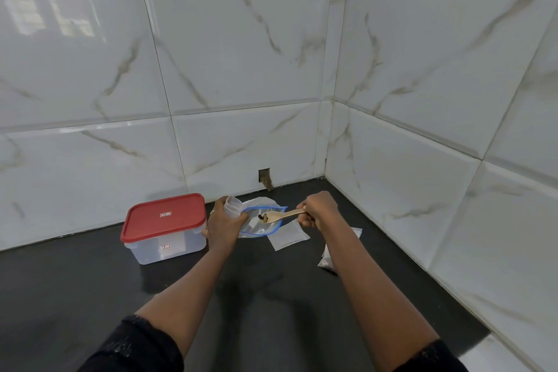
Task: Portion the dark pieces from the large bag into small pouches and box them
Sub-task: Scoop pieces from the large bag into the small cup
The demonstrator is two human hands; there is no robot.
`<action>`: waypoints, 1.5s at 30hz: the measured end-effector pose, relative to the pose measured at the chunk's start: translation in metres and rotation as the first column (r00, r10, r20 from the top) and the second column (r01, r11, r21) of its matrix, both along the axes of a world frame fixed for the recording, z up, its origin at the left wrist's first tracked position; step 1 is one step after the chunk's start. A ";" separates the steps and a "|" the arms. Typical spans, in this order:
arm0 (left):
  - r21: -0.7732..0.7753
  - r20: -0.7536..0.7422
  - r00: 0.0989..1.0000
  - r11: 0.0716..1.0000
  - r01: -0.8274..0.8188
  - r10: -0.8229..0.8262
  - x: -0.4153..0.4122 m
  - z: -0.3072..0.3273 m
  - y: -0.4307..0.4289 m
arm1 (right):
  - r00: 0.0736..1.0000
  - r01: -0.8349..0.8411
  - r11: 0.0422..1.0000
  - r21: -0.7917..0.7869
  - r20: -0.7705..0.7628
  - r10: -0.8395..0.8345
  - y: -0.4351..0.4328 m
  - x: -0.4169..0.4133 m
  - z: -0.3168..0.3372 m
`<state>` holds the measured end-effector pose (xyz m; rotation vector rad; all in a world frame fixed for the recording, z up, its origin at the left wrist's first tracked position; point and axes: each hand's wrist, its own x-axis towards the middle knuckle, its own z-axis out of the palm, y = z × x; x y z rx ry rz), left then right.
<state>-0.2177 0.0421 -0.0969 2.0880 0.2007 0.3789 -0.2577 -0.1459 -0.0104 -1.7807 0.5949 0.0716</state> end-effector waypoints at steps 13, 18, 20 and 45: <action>0.071 -0.050 0.998 0.996 0.050 -0.046 -0.008 -0.006 -0.011 | 0.888 -0.142 0.891 -0.432 0.342 0.307 0.037 -0.002 -0.007; 0.060 -0.045 0.998 0.998 0.035 -0.032 -0.007 -0.007 -0.009 | 0.799 -0.169 0.790 -0.590 0.388 0.460 0.041 -0.007 -0.009; 0.055 -0.042 0.999 0.998 0.031 -0.028 -0.008 -0.007 -0.008 | 0.777 -0.163 0.762 -0.627 0.395 0.491 0.040 -0.009 -0.008; 0.059 0.074 0.996 0.998 0.034 -0.039 -0.015 -0.007 0.026 | 0.761 -0.467 0.443 -0.765 -0.092 0.642 0.082 0.009 -0.058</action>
